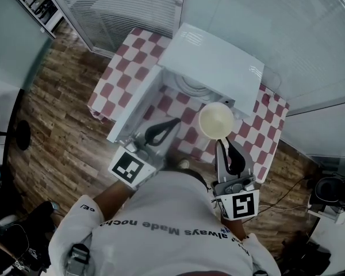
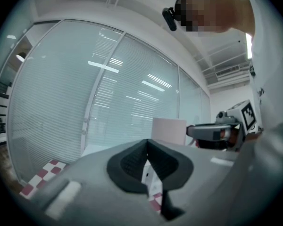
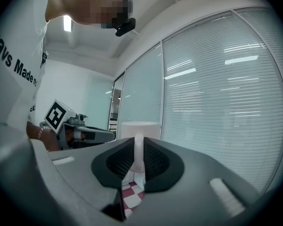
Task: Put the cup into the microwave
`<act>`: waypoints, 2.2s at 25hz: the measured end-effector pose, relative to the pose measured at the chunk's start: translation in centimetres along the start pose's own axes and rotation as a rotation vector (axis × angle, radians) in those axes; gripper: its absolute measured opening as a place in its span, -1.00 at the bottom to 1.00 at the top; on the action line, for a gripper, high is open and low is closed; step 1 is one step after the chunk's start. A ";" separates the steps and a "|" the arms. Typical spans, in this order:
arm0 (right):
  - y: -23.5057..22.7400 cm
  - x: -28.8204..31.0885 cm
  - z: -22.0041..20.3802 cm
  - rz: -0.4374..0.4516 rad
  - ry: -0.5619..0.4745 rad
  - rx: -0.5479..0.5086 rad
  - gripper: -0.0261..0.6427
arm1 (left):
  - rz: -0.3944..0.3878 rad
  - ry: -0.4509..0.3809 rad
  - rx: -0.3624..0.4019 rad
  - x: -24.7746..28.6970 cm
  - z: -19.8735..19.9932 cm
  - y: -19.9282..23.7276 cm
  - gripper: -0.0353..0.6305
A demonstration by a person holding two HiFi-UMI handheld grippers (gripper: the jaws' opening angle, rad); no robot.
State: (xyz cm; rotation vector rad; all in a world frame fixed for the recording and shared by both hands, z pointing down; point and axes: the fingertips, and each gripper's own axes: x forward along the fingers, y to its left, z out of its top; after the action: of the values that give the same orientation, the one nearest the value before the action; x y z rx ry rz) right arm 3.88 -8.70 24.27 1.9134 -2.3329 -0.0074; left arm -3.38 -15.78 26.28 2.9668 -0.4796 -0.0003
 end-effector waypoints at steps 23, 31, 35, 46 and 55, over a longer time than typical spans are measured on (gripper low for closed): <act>-1.3 0.5 -5.0 0.008 0.056 0.053 -0.80 | 0.000 0.042 -0.039 2.1 -3.6 0.5 -0.88; -1.9 1.8 -8.7 0.006 0.084 0.070 -0.80 | -0.007 0.074 -0.050 3.6 -7.0 1.7 -0.88; -2.2 2.1 -10.8 0.010 0.103 0.083 -0.80 | -0.006 0.095 -0.064 4.4 -9.1 2.0 -0.88; -3.4 3.3 -16.0 0.025 0.143 0.102 -0.80 | 0.000 0.131 -0.082 6.8 -14.1 2.6 -0.88; -4.2 5.2 -21.2 0.035 0.164 0.138 -0.80 | 0.041 0.170 -0.102 8.3 -18.4 4.4 -0.88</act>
State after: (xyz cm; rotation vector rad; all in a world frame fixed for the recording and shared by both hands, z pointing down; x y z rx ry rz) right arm 9.09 -13.03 45.43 1.8542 -2.3109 0.3100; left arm 3.57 -20.02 45.27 2.8258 -0.5014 0.2227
